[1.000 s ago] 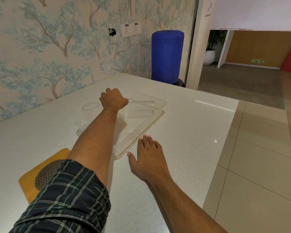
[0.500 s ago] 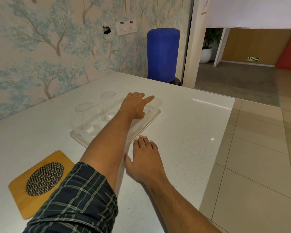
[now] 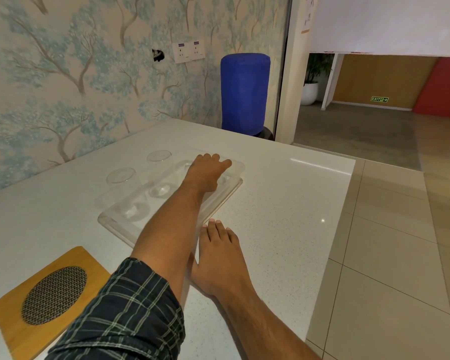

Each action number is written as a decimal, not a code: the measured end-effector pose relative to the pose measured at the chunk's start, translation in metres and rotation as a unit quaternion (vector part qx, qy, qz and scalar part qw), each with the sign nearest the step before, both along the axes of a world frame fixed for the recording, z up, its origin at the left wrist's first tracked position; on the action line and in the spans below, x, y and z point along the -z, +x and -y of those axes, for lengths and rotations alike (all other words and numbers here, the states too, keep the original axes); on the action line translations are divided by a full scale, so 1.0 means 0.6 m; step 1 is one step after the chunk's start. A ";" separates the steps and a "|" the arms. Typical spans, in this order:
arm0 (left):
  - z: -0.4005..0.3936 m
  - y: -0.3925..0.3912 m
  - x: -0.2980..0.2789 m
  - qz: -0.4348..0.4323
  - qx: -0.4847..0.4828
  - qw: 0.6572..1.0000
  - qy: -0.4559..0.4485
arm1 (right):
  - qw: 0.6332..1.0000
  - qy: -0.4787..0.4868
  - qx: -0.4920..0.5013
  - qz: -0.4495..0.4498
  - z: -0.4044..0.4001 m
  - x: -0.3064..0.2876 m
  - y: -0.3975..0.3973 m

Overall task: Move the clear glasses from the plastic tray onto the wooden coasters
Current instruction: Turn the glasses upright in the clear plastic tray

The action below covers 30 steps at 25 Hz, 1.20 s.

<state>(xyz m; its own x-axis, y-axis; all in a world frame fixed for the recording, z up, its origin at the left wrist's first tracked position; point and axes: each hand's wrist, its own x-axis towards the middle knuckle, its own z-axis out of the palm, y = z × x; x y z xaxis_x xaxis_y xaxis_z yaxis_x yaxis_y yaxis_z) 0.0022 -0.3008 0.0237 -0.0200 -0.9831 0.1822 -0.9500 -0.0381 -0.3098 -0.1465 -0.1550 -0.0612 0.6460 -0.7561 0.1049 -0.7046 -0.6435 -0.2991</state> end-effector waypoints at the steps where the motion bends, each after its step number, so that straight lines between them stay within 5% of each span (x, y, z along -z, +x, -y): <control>1: 0.000 0.002 -0.003 -0.014 0.001 1.000 -0.012 | 1.000 0.000 0.000 0.000 -0.001 0.000 0.000; 4: -0.002 0.006 -0.024 -0.110 -0.017 0.991 -0.079 | 1.000 0.001 0.005 0.004 0.001 0.000 0.001; 8: -0.009 0.015 -0.043 -0.278 -0.094 0.936 -0.195 | 1.000 -0.001 0.002 -0.003 0.001 0.003 0.002; 13: 0.007 0.025 -0.040 -0.388 -0.200 0.873 -0.217 | 1.000 0.001 0.008 -0.018 0.010 0.007 -0.002; 30: 0.026 0.039 -0.028 -0.394 -0.256 0.864 -0.179 | 1.000 0.012 -0.007 -0.015 -0.004 -0.009 0.002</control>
